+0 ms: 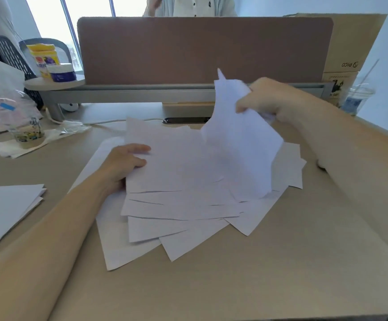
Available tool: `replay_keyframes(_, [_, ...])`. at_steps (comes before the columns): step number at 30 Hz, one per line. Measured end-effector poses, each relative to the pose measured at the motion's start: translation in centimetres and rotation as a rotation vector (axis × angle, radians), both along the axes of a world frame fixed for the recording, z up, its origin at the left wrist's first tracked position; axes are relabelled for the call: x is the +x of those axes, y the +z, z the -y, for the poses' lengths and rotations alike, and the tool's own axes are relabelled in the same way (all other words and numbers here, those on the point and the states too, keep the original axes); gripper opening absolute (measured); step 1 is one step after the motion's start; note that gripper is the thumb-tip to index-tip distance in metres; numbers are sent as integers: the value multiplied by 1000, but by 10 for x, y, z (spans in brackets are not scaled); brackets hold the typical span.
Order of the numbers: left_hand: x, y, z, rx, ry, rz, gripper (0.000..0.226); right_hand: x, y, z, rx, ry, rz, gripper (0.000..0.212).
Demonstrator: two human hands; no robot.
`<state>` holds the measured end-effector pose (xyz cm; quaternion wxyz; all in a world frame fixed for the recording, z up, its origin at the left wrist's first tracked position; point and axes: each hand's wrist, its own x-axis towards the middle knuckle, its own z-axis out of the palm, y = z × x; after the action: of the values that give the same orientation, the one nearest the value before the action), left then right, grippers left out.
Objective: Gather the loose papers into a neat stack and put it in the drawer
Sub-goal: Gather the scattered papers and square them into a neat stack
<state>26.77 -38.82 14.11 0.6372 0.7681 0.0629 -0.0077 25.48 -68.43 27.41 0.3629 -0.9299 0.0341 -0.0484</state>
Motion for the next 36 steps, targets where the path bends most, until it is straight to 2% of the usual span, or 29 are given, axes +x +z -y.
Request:
replay_keyframes(2, [-2, 2, 5, -108, -16, -71, 34, -6, 3, -38, 116, 119, -44, 32])
replay_keyframes(4, [-6, 4, 9, -234, -34, -92, 31, -7, -7, -78, 170, 196, -85, 36])
replay_keyframes(5, [-7, 5, 9, -304, -58, -128, 43, -8, -14, -96, 166, 225, -87, 31])
replay_keyframes(7, [-5, 5, 3, -411, -138, -223, 82, -13, -36, -128, 124, 296, -90, 23])
replay_keyframes(8, [-3, 5, 0, -468, -168, -236, 93, -16, -47, -139, 89, 341, -114, 25])
replay_keyframes(10, [1, 7, -7, -513, -163, -211, 88, -19, -69, -151, 58, 435, -215, 42])
replay_keyframes(12, [1, 9, -9, -389, -140, -184, 55, -20, -82, -143, 98, 444, -268, 57])
replay_keyframes(13, [1, 6, -8, -303, -147, -177, 40, -18, -87, -132, 88, 407, -233, 55])
replay_keyframes(14, [1, 2, -7, -198, -123, -151, 36, -15, -90, -119, 33, 334, -158, 51])
replay_keyframes(16, [-2, 2, -1, -1, -21, -81, 46, -6, -98, -82, -134, 110, -40, 42])
replay_keyframes(19, [-2, 5, 0, 83, 100, -51, 76, -6, -109, -35, -206, -108, -116, 41])
replay_keyframes(20, [0, 5, -2, 48, 114, -62, 78, -6, -113, -27, -176, -124, -133, 37])
replay_keyframes(21, [0, 6, -2, -3, 95, -86, 69, -5, -118, -23, -124, -124, -131, 36])
replay_keyframes(23, [-5, 6, 1, -51, -13, -108, 30, -4, -124, -27, 40, -78, -117, 46])
replay_keyframes(24, [-8, 7, 6, -22, -72, -106, 18, -5, -125, -30, 136, -31, -128, 49])
replay_keyframes(27, [-5, 10, 7, 169, -96, -21, 27, -6, -127, -31, 366, 48, -133, 45])
replay_keyframes(29, [4, 13, -8, 192, -4, 7, 38, -1, -125, -17, 258, -76, -5, 43])
replay_keyframes(31, [10, 13, -29, 184, 98, -17, 46, 3, -123, 6, -34, -224, 28, 54])
replay_keyframes(34, [16, 10, -55, 270, 104, -88, 55, 2, -129, 26, -309, -288, -190, 84])
replay_keyframes(36, [20, 8, -63, 280, 98, -118, 56, 3, -135, 29, -354, -239, -249, 90])
